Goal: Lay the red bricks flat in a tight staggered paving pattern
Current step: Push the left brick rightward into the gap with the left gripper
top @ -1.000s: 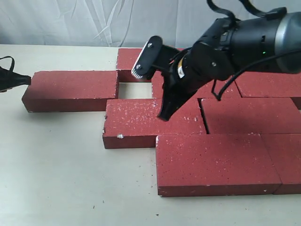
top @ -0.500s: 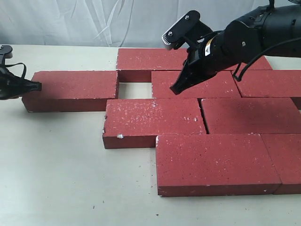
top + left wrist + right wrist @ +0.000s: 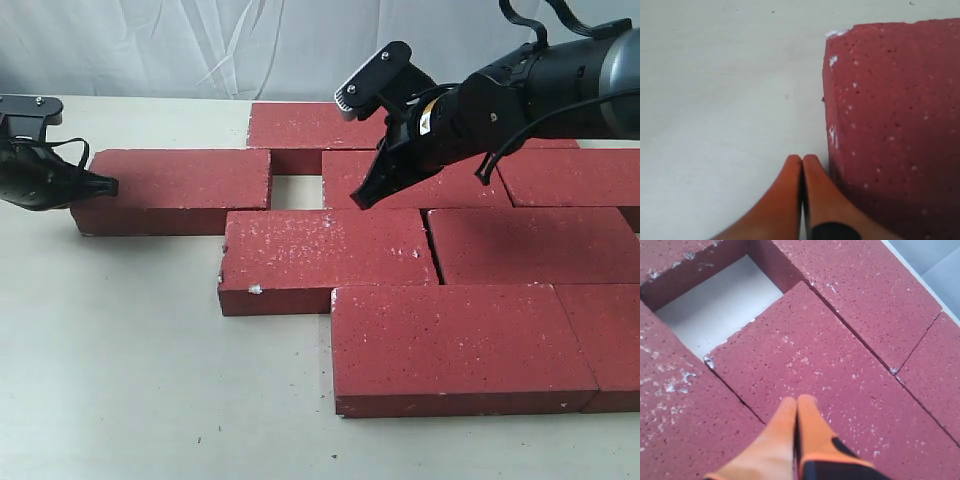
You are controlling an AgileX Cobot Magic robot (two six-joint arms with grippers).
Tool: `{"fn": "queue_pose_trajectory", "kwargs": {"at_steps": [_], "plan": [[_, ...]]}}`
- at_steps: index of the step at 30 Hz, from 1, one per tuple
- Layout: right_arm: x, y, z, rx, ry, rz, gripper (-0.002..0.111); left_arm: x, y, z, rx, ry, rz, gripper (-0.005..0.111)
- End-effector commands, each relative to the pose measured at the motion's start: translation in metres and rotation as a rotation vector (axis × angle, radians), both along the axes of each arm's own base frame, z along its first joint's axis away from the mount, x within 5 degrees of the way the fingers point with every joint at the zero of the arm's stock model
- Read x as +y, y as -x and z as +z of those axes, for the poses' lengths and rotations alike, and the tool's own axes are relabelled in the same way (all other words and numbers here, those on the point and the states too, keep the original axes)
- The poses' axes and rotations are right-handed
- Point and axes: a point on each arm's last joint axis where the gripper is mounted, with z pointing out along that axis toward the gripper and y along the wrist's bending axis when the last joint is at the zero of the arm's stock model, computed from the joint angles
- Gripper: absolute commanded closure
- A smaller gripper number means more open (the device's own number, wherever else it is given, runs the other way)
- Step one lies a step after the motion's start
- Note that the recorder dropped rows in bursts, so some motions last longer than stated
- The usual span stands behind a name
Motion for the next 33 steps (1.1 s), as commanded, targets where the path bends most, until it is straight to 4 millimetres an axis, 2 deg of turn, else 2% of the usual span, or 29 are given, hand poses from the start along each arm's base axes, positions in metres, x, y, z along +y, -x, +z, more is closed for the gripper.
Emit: {"fn": "queue_pose_trajectory", "kwargs": {"at_steps": [1,16,33], "plan": [[-0.001,-0.002,0.002,-0.025,-0.010,0.001,0.109,-0.010,-0.002,0.002,-0.019,-0.009,-0.024,0.107],[-0.001,-0.002,0.002,-0.027,-0.024,-0.005,0.109,-0.049,-0.005,0.007,-0.046,-0.010,-0.124,0.107],[0.000,-0.003,0.003,-0.036,-0.032,-0.005,0.109,-0.079,-0.007,0.010,-0.047,-0.001,-0.207,0.107]]}}
